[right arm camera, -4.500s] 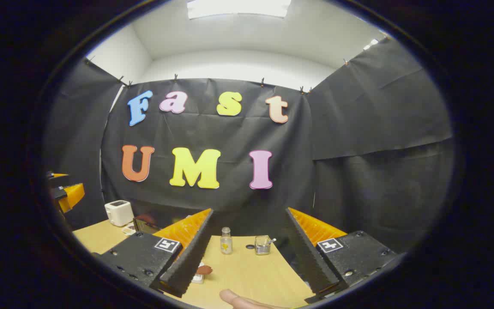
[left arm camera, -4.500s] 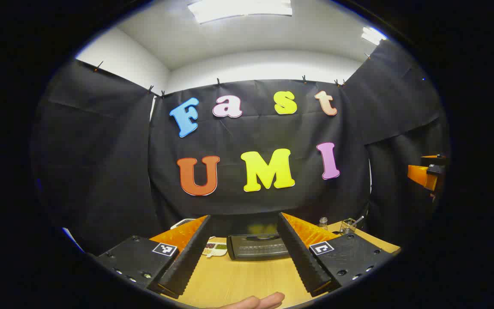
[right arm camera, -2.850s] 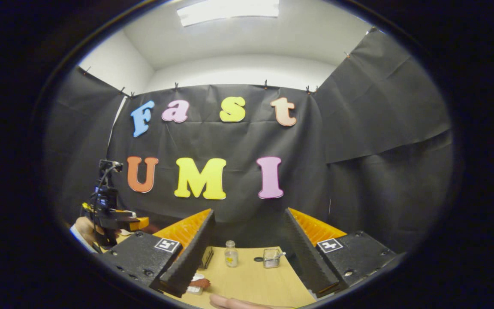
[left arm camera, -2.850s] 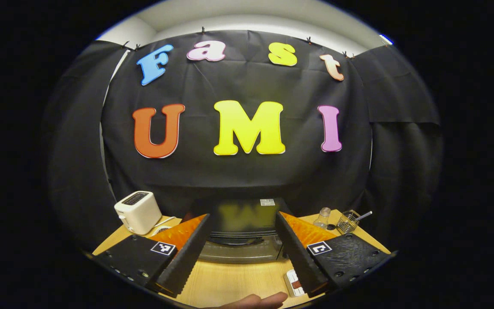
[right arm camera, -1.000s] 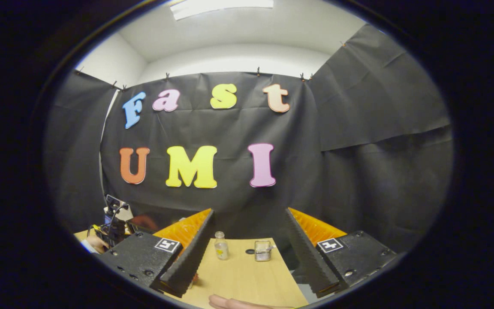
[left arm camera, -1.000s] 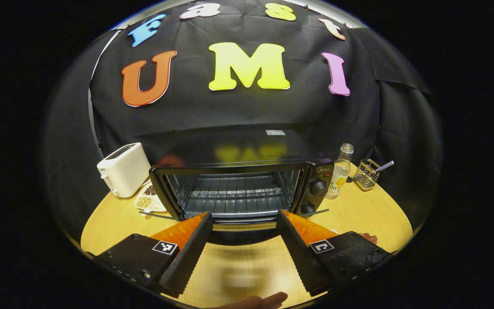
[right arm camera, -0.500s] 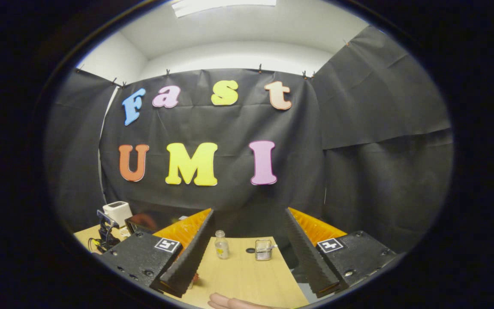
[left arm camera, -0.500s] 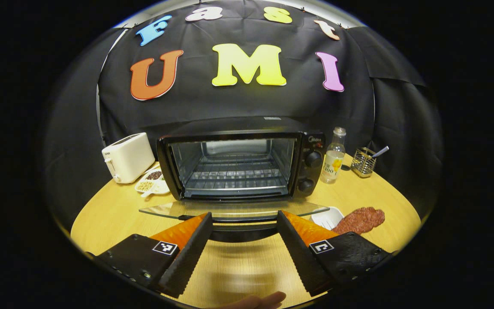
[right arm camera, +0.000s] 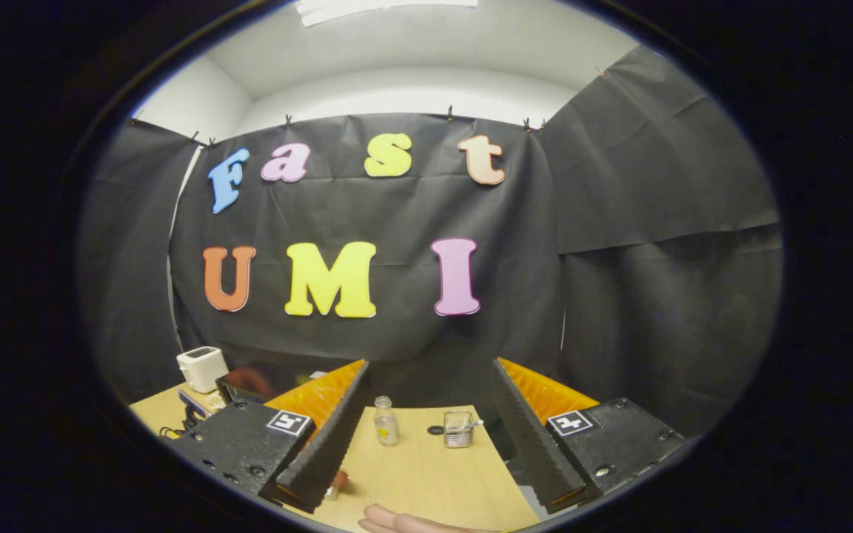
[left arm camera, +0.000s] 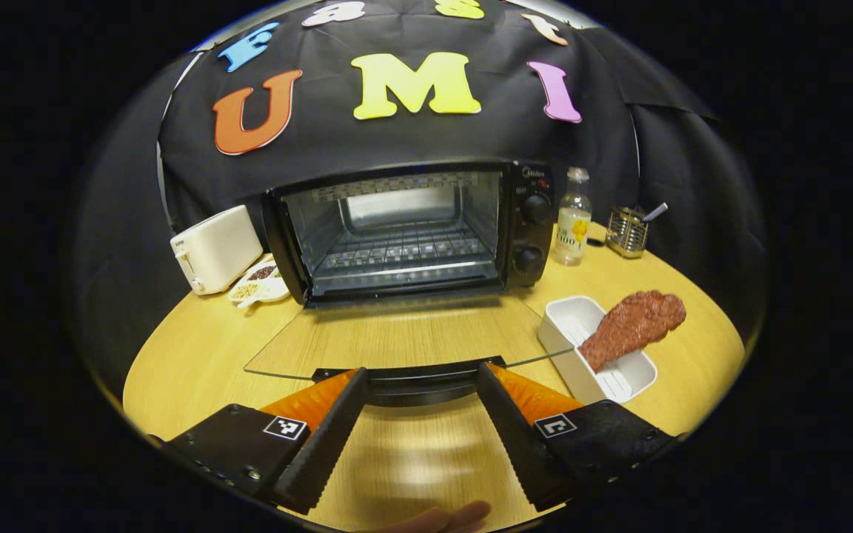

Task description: Open the electric oven with the left hand, put the food in, and close the electric oven.

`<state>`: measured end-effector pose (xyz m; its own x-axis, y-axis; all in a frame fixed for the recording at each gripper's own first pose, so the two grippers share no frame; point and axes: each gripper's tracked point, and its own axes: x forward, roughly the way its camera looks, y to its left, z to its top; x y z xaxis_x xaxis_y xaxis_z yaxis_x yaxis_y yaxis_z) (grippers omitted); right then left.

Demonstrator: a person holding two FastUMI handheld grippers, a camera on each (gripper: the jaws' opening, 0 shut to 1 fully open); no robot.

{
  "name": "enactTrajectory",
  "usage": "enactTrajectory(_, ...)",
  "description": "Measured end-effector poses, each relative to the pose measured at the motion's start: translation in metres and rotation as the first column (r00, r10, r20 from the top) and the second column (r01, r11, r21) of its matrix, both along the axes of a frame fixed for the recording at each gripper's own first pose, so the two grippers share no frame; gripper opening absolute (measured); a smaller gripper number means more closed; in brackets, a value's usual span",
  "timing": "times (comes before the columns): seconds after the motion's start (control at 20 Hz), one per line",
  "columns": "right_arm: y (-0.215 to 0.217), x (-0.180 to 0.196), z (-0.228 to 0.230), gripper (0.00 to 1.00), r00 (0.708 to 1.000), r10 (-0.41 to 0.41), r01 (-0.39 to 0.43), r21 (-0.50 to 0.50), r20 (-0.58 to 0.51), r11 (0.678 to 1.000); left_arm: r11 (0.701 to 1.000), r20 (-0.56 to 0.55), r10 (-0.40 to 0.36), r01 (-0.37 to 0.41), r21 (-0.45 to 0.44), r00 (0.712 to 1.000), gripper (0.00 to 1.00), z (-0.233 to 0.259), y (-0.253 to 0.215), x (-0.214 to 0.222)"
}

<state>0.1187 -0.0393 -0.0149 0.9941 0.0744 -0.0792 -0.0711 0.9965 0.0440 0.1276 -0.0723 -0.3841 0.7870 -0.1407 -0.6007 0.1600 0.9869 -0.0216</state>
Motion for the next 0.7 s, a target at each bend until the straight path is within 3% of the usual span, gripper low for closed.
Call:
enactTrajectory(0.1,0.004,0.000,0.000,1.00,1.000,0.003,-0.003,0.001,-0.004,1.000,1.000,-0.067,0.011,-0.012,-0.014,0.998,0.96,-0.021,-0.001,-0.008)
enactTrajectory(0.4,0.027,0.004,-0.017,0.99,0.996,0.059,-0.058,0.014,-0.067,0.998,0.999,-0.018,0.033,-0.033,-0.005,0.999,0.96,-0.008,0.008,-0.009)
enactTrajectory(0.55,0.042,0.010,-0.040,1.00,0.981,0.113,-0.110,0.028,-0.159,0.993,1.000,0.053,0.018,-0.019,0.017,0.998,0.96,0.023,0.012,-0.014)
enactTrajectory(0.7,0.044,0.018,-0.058,1.00,0.970,0.115,-0.117,0.004,-0.212,0.993,0.999,0.144,0.027,-0.021,-0.038,0.989,0.96,0.075,0.012,-0.018)
